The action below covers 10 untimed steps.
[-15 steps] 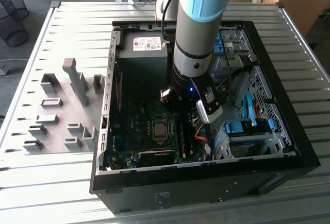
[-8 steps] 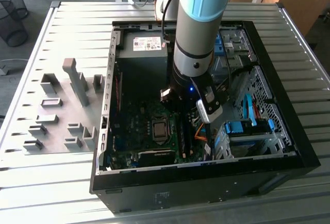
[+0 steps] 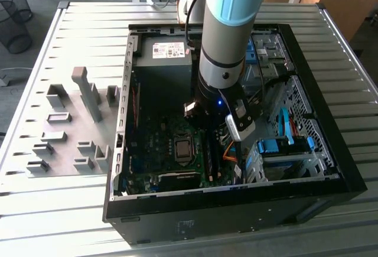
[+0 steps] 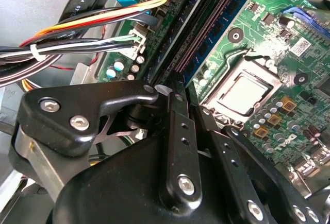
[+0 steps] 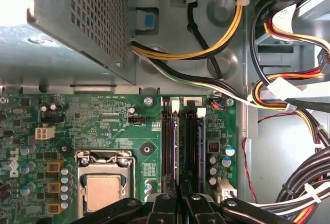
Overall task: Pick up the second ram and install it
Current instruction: 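Insert the second ram into the second slot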
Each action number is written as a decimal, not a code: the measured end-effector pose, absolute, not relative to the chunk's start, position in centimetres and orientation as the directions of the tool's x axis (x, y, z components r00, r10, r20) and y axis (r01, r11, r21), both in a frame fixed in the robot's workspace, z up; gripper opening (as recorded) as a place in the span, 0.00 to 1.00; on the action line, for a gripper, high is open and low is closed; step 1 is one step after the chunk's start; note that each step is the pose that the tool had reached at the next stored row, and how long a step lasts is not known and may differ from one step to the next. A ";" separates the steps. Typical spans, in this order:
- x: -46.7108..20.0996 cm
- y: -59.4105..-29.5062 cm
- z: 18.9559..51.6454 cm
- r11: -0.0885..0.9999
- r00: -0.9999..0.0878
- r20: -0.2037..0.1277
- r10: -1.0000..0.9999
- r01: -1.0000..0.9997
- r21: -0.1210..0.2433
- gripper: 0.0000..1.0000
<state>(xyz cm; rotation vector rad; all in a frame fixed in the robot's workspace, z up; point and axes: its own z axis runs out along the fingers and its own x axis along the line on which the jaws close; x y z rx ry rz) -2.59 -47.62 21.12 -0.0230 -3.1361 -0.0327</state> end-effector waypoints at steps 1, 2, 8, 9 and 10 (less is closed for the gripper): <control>-2.6 -47.6 21.1 1.000 -1.000 0.005 0.015 0.015 0.021 0.14; -2.6 -47.6 21.0 1.000 -1.000 0.005 0.015 0.015 0.021 0.14; -2.6 -47.6 20.8 1.000 -1.000 0.006 0.015 0.015 0.021 0.14; -2.6 -47.6 20.8 1.000 -1.000 0.006 0.015 0.015 0.021 0.14; -2.6 -47.6 20.8 1.000 -1.000 0.006 0.015 0.015 0.021 0.14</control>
